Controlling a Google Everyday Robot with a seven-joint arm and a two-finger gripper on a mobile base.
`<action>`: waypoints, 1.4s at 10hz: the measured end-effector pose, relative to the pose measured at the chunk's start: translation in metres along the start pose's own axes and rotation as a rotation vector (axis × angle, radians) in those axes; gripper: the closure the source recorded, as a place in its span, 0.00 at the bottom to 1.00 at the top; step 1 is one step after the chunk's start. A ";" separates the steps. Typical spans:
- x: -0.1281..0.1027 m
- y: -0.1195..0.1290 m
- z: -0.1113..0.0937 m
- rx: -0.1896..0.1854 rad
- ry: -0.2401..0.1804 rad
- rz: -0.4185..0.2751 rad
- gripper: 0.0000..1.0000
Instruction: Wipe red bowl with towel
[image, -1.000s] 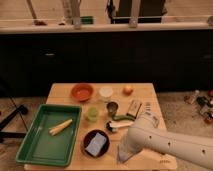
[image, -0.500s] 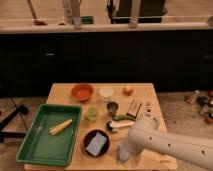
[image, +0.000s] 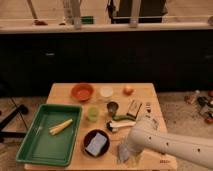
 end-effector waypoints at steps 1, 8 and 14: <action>0.003 -0.001 0.005 -0.005 0.001 0.012 0.20; 0.020 -0.006 0.027 -0.047 0.017 0.066 0.23; 0.021 -0.009 0.029 -0.057 0.023 0.065 0.80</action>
